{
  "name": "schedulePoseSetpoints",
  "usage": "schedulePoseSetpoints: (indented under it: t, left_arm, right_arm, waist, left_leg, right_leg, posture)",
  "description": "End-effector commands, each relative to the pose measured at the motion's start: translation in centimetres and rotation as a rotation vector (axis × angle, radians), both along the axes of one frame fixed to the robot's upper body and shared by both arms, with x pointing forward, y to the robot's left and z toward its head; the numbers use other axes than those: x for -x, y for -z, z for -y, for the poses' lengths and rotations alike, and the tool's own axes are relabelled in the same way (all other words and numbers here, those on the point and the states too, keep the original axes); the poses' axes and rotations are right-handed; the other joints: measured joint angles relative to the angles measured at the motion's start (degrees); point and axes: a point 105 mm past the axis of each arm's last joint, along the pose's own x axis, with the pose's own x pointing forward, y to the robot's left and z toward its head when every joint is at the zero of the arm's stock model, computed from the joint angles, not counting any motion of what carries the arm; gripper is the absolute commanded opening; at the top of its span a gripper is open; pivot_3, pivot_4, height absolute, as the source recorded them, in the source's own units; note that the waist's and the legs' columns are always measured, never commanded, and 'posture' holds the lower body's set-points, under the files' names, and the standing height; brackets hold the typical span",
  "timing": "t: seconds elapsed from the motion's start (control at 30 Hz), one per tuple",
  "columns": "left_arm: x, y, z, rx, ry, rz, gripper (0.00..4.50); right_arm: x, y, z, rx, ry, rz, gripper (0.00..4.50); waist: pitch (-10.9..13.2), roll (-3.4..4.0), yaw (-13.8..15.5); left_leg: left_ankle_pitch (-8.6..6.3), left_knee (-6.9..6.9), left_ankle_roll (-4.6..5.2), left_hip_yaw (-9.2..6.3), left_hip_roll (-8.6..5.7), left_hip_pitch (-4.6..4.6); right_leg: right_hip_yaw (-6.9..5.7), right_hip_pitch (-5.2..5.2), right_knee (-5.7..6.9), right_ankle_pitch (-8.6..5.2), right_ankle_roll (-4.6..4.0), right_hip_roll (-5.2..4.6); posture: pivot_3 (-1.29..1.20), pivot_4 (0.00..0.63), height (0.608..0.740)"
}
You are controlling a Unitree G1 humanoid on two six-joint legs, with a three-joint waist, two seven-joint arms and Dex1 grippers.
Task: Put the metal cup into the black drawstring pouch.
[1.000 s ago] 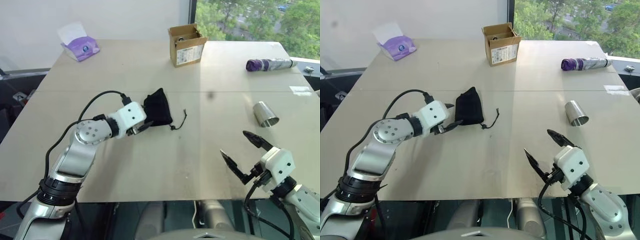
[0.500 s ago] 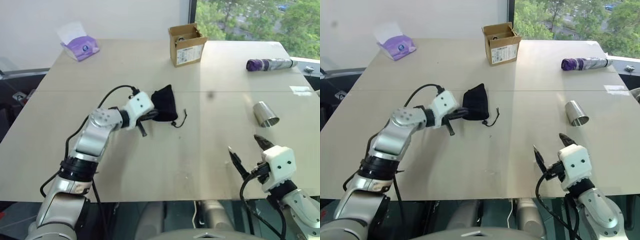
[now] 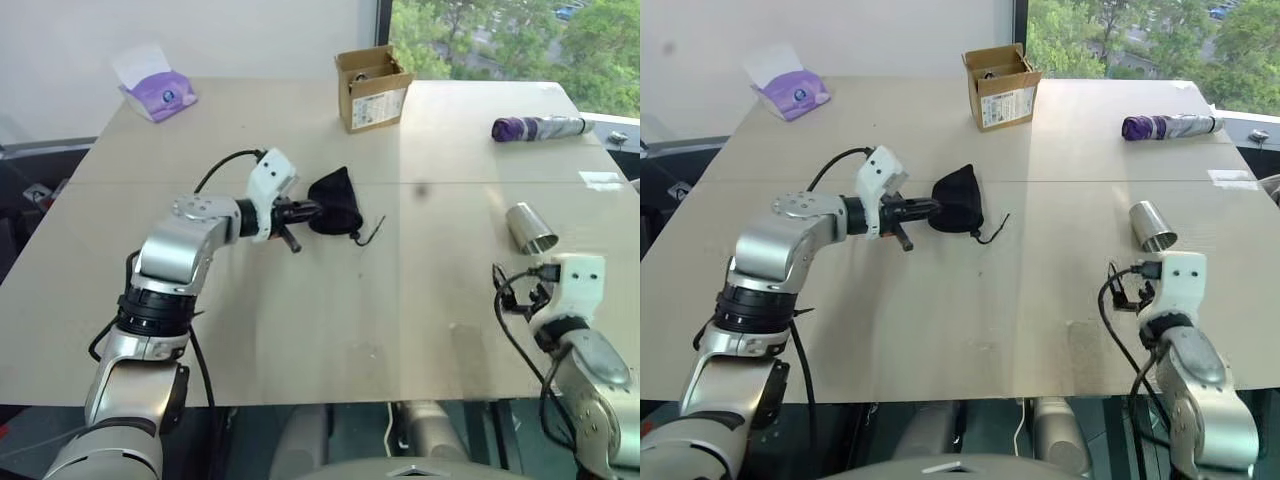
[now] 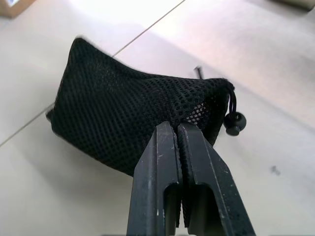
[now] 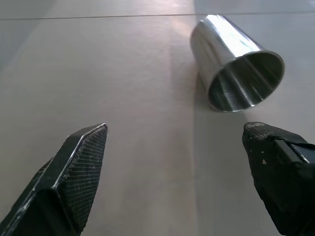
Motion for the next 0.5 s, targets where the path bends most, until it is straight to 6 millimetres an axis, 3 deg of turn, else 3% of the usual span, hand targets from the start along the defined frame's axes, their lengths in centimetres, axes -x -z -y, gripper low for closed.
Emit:
schedulePoseSetpoints:
  t: [0.03,0.17,0.27,0.33,0.4,0.5]
  left_arm:
    - [0.3,-1.7,0.4,0.006,0.004,0.067,0.04]
    - [0.4,-2.0,0.6,0.011,-0.009,0.08,0.04]
    - [0.5,-2.3,0.7,0.018,-0.017,0.087,0.0]
    - [0.6,-2.7,0.8,0.026,-0.026,0.097,0.0]
    - [0.6,-3.0,0.9,0.038,-0.044,0.101,0.0]
    - [0.7,-3.3,1.1,0.042,-0.051,0.099,0.0]
  right_arm:
    - [-1.2,-1.2,0.6,-0.027,0.045,0.035,4.5]
    - [-3.5,-1.5,1.0,-0.039,0.094,0.032,4.5]
    - [-4.8,-1.7,1.4,-0.01,0.129,0.034,3.73]
    - [-5.7,-1.7,2.0,0.004,0.155,0.038,2.7]
    - [-6.3,-1.7,2.3,0.028,0.163,0.048,2.0]
    - [-6.5,-1.8,2.4,0.049,0.157,0.068,0.45]
  waist:
    - [0.0,0.01,-0.05]
    - [0.0,0.01,-0.11]
    - [0.01,0.02,-0.04]
    - [0.01,0.03,-0.06]
    - [0.01,0.03,-0.06]
    - [0.01,0.03,-0.09]
  left_leg:
    - [0.0,-0.01,0.0,0.0,0.0,0.0]
    - [0.0,-0.04,0.0,0.0,0.0,-0.01]
    - [0.0,-0.05,0.0,0.0,-0.01,-0.04]
    - [0.0,-0.06,0.0,0.01,-0.03,-0.05]
    - [0.0,-0.06,0.0,0.03,-0.05,-0.1]
    - [0.0,-0.08,0.0,0.04,-0.06,-0.16]
  right_leg:
    - [0.0,-0.02,0.02,0.0,0.0,0.0]
    - [0.0,-0.05,0.03,0.0,0.0,0.01]
    - [0.01,-0.07,0.03,0.01,-0.01,0.0]
    - [0.01,-0.08,0.02,0.01,0.0,-0.01]
    - [0.02,-0.12,0.02,0.01,0.0,-0.04]
    - [0.04,-0.22,0.04,0.01,0.0,-0.04]
  posture:
    - [0.0,0.15,0.74]
    - [0.0,0.15,0.74]
    - [0.0,0.15,0.74]
    - [0.0,0.15,0.74]
    - [0.0,0.15,0.74]
    - [0.0,0.15,0.74]
